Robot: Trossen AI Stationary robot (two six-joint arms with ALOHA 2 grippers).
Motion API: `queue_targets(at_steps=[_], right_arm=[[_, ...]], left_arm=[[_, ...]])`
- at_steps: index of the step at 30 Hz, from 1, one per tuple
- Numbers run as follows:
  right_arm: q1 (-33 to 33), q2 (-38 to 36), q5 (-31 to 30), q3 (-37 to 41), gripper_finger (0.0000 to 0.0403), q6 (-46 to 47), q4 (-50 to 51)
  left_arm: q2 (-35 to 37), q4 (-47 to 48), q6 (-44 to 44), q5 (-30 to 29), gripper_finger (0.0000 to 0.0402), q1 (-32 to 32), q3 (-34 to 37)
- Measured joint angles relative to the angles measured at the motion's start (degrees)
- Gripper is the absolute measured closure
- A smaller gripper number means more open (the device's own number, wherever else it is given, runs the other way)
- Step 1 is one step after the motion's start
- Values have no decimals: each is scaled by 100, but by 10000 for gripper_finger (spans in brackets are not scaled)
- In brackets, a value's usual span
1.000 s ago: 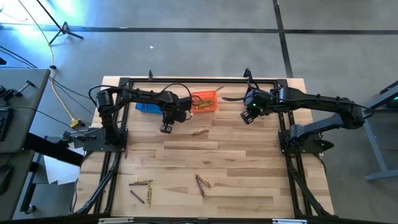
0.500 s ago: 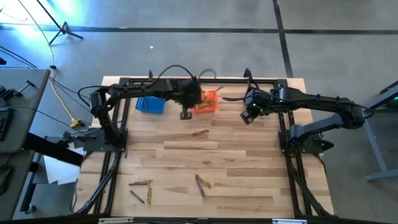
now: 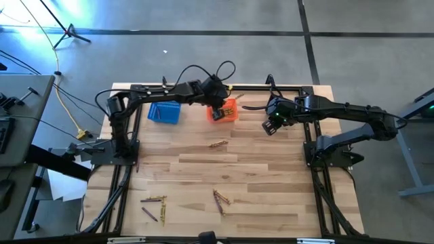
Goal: Sort crayons
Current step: Put the yellow crayon into the orange bin, then put the top red crayon into the black bin
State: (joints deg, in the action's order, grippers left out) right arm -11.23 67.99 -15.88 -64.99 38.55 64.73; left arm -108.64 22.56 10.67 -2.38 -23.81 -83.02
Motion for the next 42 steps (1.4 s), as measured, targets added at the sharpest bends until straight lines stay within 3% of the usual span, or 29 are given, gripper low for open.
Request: queue_targets(at_steps=[9, 15, 20, 29, 42], right_arm=[[-2, 0, 0, 2, 269, 0, -2], [-1, 0, 0, 1, 269, 2, -7], [0, 0, -2, 2, 269, 0, -9], [-2, -2, 0, 2, 269, 1, -22], [-1, -2, 0, 2, 269, 2, -28]], left_arm=[[-113, 190, -12, 18, 312, 95, 0], [254, 1277, 124, 806, 320, 409, 0], [262, 2373, 511, 1050, 329, 818, 21], [195, 1764, -128, 719, 332, 1516, 586], [182, 410, -863, 347, 332, 1779, 1339]])
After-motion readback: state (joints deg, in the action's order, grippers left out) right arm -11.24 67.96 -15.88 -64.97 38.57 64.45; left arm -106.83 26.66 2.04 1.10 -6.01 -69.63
